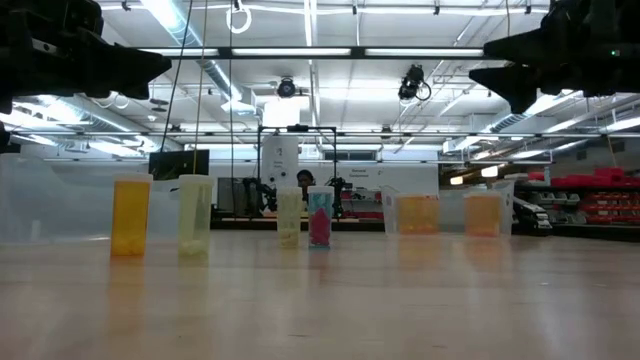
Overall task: Pick and place medicine bottles into bin by pill shape (circle, oval)
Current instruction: Put the small orange pill bottle into the left transparent bin
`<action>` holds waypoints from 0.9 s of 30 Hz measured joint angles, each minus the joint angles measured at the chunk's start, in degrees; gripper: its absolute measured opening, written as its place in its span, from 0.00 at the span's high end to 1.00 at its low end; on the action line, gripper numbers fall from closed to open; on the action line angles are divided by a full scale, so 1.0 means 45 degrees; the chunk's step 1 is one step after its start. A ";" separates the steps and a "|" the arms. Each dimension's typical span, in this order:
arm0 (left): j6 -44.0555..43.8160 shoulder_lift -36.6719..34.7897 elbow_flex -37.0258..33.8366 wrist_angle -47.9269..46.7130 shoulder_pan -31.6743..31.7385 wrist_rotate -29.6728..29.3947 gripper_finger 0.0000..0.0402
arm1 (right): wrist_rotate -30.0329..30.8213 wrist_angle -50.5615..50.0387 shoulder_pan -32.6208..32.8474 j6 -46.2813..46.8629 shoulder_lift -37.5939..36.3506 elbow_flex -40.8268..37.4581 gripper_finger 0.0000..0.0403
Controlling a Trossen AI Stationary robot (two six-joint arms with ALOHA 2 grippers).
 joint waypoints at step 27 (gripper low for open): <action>0.0000 0.0000 0.0005 -0.0002 0.0000 0.0003 0.80 | 0.0100 -0.1683 0.0813 -0.0078 -0.0330 0.0000 0.29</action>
